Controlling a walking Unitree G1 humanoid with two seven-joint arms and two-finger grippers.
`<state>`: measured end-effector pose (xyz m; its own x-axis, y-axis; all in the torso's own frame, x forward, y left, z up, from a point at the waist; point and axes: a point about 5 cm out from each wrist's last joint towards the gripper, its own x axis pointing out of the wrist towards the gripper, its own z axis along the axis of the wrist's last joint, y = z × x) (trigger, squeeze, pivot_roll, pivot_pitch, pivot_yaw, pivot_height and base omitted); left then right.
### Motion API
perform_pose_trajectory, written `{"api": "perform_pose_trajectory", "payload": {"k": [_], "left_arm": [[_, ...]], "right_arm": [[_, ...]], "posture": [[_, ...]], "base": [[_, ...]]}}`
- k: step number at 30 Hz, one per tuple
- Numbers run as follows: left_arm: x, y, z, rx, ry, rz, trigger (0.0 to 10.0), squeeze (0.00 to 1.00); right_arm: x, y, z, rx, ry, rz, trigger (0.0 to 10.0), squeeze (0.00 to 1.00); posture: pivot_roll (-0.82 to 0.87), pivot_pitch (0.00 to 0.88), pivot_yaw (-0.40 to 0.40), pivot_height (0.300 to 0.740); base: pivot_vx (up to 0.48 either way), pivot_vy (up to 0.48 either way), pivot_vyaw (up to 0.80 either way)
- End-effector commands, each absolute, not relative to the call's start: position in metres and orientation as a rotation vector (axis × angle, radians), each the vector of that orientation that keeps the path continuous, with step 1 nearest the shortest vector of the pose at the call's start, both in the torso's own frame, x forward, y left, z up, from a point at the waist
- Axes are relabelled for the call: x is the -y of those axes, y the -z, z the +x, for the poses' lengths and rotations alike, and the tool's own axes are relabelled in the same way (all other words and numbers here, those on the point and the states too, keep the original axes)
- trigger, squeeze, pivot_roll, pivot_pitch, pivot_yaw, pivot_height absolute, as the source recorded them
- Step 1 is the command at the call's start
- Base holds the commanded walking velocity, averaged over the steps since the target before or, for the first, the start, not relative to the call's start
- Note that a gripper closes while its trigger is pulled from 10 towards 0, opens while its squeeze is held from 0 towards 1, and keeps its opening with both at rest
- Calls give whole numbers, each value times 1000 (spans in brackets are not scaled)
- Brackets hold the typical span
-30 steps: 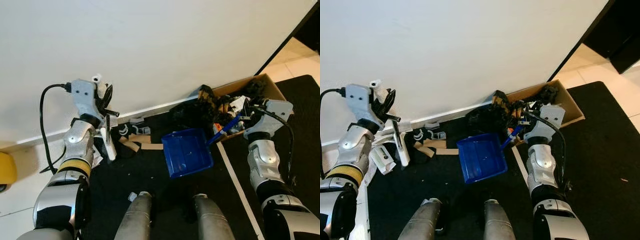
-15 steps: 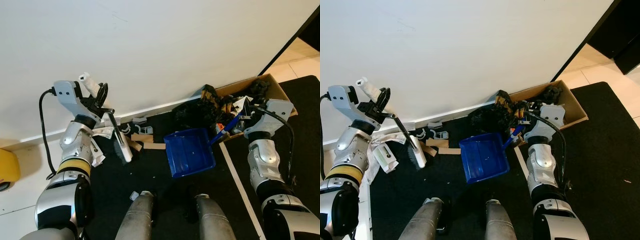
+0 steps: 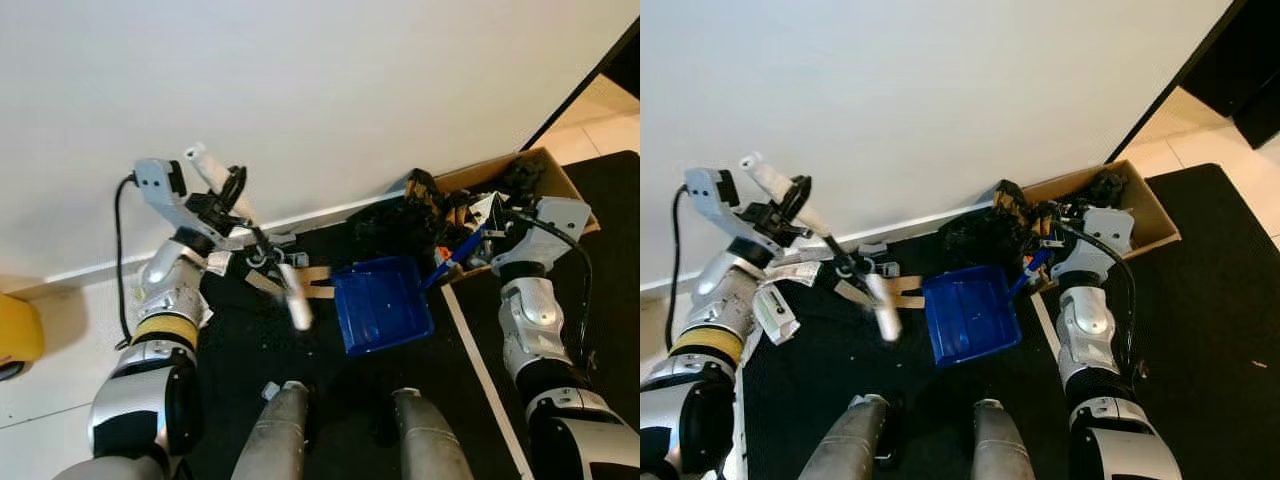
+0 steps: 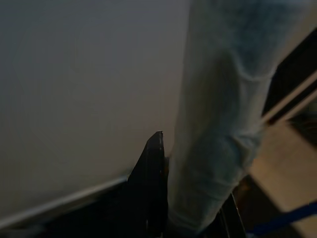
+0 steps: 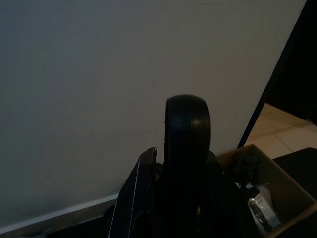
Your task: Sweep floor
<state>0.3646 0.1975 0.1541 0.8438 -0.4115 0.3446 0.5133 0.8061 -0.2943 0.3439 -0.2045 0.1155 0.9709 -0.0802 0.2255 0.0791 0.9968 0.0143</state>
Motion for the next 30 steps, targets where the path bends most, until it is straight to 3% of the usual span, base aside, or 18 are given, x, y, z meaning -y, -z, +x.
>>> {"api": "perform_pose_trajectory", "payload": {"k": [1, 6, 10, 17, 18, 21, 30], "left_arm": [[-182, -143, 361, 242, 572, -471, 10000, 0], [-165, -144, 350, 209, 766, -437, 10000, 0], [-169, -158, 346, 242, 812, -410, 10000, 0], [-198, -188, 350, 330, 747, -271, 10000, 0], [-213, -199, 350, 362, 689, -204, 10000, 0], [-228, -206, 346, 376, 632, -157, 10000, 0], [-241, -195, 345, 352, 469, -32, 10000, 0]], "right_arm": [[203, -55, 319, -58, 79, 25, 10000, 0], [204, -54, 319, -61, 85, 24, 10000, 0], [204, -54, 319, -62, 87, 25, 10000, 0], [205, -53, 318, -67, 102, 31, 10000, 0], [207, -54, 320, -82, 141, 58, 10000, 0], [205, -63, 323, -53, 143, 55, 10000, 0], [204, -90, 322, -25, 126, 72, 10000, 0]], "posture": [[160, 420, -7, 740], [171, 416, -2, 740], [178, 411, 1, 740], [193, 402, -2, 740], [211, 396, -10, 740], [207, 390, -22, 740], [189, 387, -24, 740]], "base": [[0, 0, 0], [0, 0, 0], [0, 0, 0], [0, 0, 0], [0, 0, 0], [0, 0, 0], [0, 0, 0]]}}
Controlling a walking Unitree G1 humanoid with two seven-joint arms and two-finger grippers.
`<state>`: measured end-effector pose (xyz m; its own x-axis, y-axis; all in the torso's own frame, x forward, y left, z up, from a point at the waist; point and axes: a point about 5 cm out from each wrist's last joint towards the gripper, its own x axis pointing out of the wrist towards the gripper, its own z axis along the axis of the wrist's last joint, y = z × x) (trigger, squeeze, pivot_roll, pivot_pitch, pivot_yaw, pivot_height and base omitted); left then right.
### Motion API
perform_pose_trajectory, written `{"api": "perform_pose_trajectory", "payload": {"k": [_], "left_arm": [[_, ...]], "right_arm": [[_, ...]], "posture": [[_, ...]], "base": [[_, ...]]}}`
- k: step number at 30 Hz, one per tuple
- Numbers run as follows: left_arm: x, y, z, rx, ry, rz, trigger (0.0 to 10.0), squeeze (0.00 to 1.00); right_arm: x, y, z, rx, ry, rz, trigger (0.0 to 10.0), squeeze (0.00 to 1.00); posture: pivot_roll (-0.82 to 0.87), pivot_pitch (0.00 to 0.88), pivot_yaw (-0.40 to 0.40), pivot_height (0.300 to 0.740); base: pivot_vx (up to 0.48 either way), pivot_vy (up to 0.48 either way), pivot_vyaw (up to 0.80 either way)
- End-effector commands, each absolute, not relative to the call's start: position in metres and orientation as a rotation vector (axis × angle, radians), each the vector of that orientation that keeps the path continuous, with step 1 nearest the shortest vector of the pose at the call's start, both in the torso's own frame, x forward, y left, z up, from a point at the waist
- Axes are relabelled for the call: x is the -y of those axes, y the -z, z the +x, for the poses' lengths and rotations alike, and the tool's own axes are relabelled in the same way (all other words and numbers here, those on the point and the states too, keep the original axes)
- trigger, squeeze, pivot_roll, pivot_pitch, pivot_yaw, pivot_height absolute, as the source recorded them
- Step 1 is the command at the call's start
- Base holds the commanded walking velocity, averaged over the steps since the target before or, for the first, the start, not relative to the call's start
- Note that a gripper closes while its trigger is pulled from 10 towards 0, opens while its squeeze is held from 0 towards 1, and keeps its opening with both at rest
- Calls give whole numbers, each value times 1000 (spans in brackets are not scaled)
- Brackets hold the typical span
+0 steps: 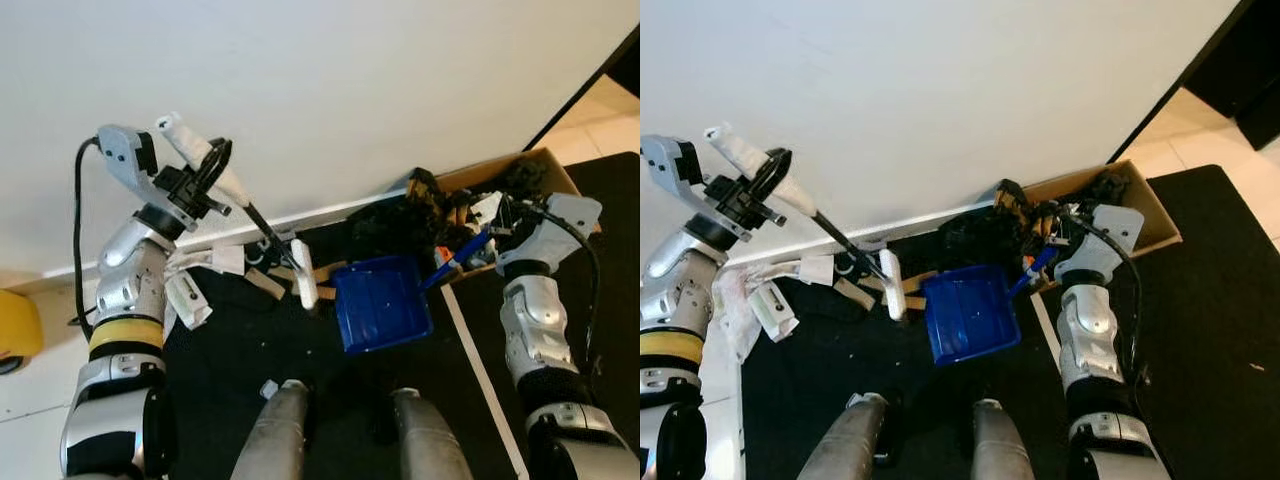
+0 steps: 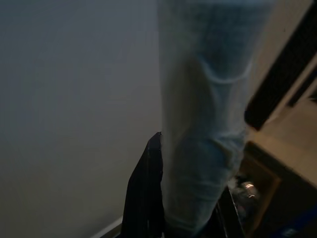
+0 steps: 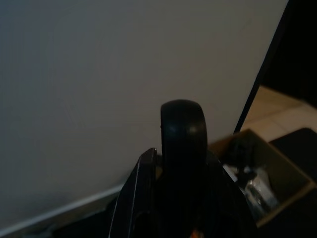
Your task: Sweep floor
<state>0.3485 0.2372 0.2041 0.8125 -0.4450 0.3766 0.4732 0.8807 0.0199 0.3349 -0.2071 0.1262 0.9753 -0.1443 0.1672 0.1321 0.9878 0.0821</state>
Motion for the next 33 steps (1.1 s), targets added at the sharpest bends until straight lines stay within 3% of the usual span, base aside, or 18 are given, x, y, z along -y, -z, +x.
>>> {"api": "perform_pose_trajectory", "payload": {"k": [1, 9, 14, 22, 33], "left_arm": [[-241, -195, 345, 352, 469, -32, 10000, 0], [-229, -181, 348, 309, 464, 6, 10000, 0], [-225, -177, 348, 305, 461, 26, 10000, 0], [-221, -169, 348, 297, 444, 44, 10000, 0], [-220, -166, 344, 309, 457, 85, 10000, 0]], "right_arm": [[204, -90, 322, -25, 126, 72, 10000, 0], [204, -159, 342, 94, 40, -84, 10000, 0], [197, -177, 354, 63, 28, -93, 10000, 0], [161, -164, 372, -120, -54, -159, 10000, 0], [120, -182, 379, -72, -18, -48, 10000, 0]], "posture": [[189, 387, -24, 740], [171, 384, -19, 740], [170, 383, -20, 740], [165, 387, -30, 740], [177, 389, -42, 740]], "base": [[0, 0, 0], [0, 0, 0], [0, 0, 0], [0, 0, 0], [0, 0, 0]]}}
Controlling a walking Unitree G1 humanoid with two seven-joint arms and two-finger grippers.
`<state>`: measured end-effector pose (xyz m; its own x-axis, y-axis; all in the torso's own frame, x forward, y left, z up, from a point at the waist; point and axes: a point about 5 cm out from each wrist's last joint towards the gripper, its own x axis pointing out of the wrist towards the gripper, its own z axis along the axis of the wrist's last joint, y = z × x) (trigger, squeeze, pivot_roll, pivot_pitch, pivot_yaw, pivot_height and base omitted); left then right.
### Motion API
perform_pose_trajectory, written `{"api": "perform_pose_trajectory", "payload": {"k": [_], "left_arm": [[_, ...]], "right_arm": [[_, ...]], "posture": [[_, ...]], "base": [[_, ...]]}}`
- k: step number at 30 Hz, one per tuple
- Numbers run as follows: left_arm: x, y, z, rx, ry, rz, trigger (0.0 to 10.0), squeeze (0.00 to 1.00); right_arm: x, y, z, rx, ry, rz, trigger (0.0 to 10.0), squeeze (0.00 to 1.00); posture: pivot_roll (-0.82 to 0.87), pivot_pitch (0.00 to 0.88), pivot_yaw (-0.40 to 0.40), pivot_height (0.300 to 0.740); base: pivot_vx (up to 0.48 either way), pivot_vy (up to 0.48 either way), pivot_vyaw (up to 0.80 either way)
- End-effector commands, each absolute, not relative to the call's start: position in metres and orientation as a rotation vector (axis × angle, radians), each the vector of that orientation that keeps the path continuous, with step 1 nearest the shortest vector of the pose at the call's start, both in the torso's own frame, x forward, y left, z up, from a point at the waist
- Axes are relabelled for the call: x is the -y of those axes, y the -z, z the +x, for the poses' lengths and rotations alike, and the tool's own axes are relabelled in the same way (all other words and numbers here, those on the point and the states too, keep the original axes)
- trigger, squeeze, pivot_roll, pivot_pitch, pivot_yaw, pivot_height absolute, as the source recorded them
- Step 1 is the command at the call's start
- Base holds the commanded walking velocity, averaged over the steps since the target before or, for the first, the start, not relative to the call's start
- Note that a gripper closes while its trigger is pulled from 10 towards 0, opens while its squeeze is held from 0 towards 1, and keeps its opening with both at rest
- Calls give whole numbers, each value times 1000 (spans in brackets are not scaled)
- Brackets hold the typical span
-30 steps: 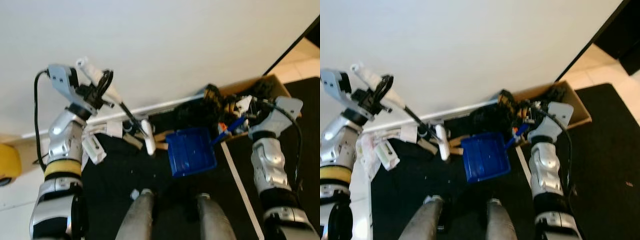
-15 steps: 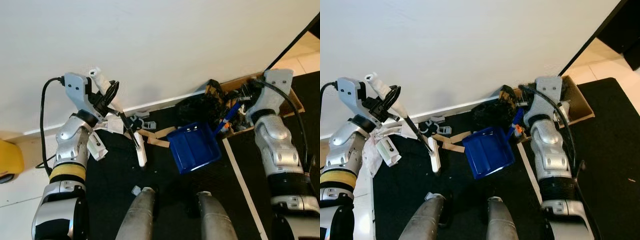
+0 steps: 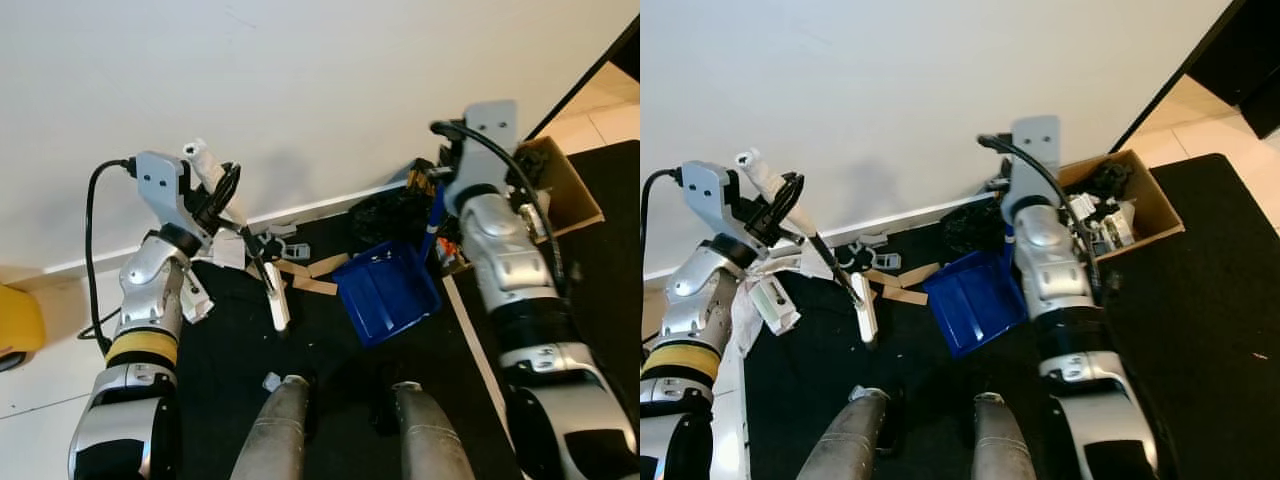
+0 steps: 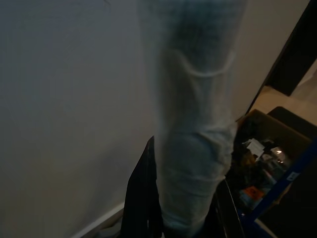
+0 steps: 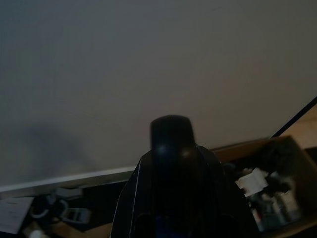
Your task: Sweep floor
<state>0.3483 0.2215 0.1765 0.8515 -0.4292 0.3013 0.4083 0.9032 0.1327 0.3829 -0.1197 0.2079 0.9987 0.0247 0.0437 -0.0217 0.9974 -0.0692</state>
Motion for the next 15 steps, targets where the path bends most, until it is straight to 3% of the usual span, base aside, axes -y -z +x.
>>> {"api": "perform_pose_trajectory", "payload": {"k": [1, 5, 10, 15], "left_arm": [[-219, -165, 343, 303, 476, 108, 10000, 0], [-214, -150, 341, 243, 539, 96, 10000, 0], [-205, -141, 341, 221, 543, -39, 10000, 0], [-178, -139, 342, 231, 589, -176, 10000, 0]], "right_arm": [[116, -182, 378, -65, -16, -14, 10000, 0], [102, -176, 369, -58, 1, 75, 10000, 0], [80, -165, 354, -46, -28, 94, 10000, 0], [58, -159, 343, -47, -83, 116, 10000, 0]], "posture": [[178, 389, -42, 740], [174, 389, -40, 740], [169, 388, -36, 740], [177, 386, -32, 740]], "base": [[0, 0, 0], [0, 0, 0], [0, 0, 0], [0, 0, 0]]}}
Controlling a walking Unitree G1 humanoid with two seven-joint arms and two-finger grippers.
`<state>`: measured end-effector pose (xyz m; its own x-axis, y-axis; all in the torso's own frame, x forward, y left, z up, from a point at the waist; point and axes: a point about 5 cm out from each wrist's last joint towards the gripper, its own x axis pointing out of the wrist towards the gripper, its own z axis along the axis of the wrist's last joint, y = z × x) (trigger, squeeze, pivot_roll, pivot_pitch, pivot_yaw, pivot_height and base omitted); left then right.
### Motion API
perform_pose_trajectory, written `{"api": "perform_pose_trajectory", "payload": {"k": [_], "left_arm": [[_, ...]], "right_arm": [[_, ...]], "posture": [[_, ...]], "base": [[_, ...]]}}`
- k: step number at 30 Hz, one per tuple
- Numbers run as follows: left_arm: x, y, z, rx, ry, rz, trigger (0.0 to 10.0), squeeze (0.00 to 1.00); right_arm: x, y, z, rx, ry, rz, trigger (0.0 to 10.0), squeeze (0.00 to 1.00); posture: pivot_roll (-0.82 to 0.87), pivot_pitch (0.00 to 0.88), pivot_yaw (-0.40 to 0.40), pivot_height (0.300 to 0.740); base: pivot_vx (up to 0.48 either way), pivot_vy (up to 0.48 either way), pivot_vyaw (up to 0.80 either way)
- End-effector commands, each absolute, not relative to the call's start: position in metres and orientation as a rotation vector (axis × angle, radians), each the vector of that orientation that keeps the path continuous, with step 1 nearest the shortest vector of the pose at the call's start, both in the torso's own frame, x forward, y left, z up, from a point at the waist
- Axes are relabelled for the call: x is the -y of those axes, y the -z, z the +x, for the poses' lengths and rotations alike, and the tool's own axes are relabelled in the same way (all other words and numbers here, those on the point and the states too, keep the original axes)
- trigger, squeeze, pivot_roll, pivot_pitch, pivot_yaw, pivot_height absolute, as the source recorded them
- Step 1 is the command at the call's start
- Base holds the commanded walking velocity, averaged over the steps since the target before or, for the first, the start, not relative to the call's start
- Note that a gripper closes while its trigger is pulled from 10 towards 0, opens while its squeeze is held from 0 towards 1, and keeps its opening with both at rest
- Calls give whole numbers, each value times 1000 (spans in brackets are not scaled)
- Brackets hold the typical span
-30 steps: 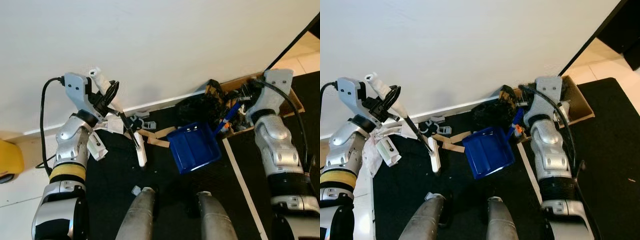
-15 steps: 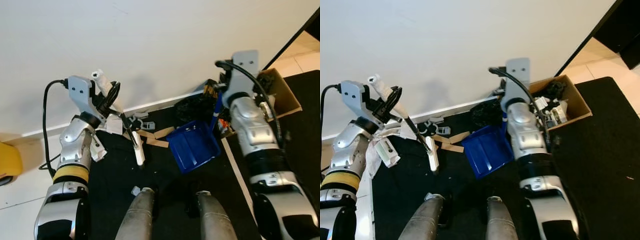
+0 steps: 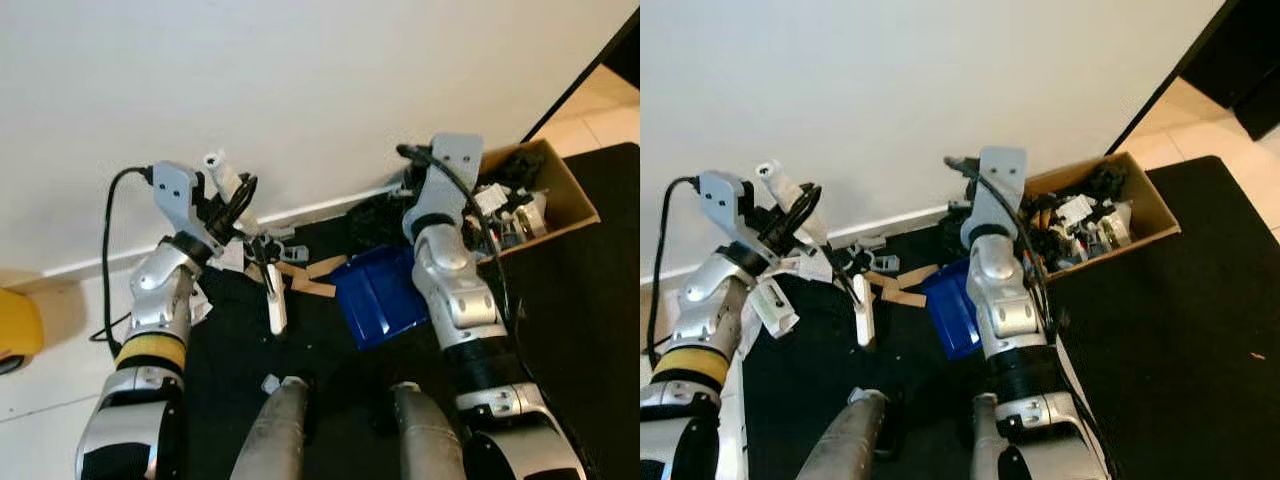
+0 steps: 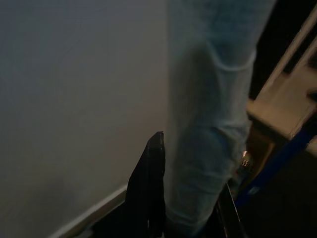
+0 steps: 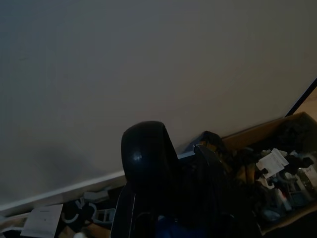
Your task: Sweep floor
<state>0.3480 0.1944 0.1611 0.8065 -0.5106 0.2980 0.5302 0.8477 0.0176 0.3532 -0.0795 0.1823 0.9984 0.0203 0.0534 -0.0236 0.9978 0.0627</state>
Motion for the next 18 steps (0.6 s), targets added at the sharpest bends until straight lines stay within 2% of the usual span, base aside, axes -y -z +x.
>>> {"api": "perform_pose_trajectory", "payload": {"k": [1, 3, 10, 16, 18], "left_arm": [[-178, -139, 342, 231, 589, -176, 10000, 0], [-154, -136, 342, 233, 642, -233, 10000, 0], [-117, -125, 333, 197, 737, -286, 10000, 0], [-122, -145, 335, 266, 711, -374, 10000, 0], [-139, -169, 340, 349, 644, -403, 10000, 0]], "right_arm": [[58, -159, 343, -47, -83, 116, 10000, 0], [47, -159, 339, -56, -111, 121, 10000, 0], [46, -160, 338, -47, -109, 131, 10000, 0], [60, -156, 340, -54, -73, 128, 10000, 0], [70, -150, 340, -66, -47, 124, 10000, 0]], "posture": [[177, 386, -32, 740], [181, 382, -32, 740], [184, 381, -31, 740], [194, 382, -26, 740], [209, 381, -24, 740]], "base": [[0, 0, 0], [0, 0, 0], [0, 0, 0], [0, 0, 0], [0, 0, 0]]}}
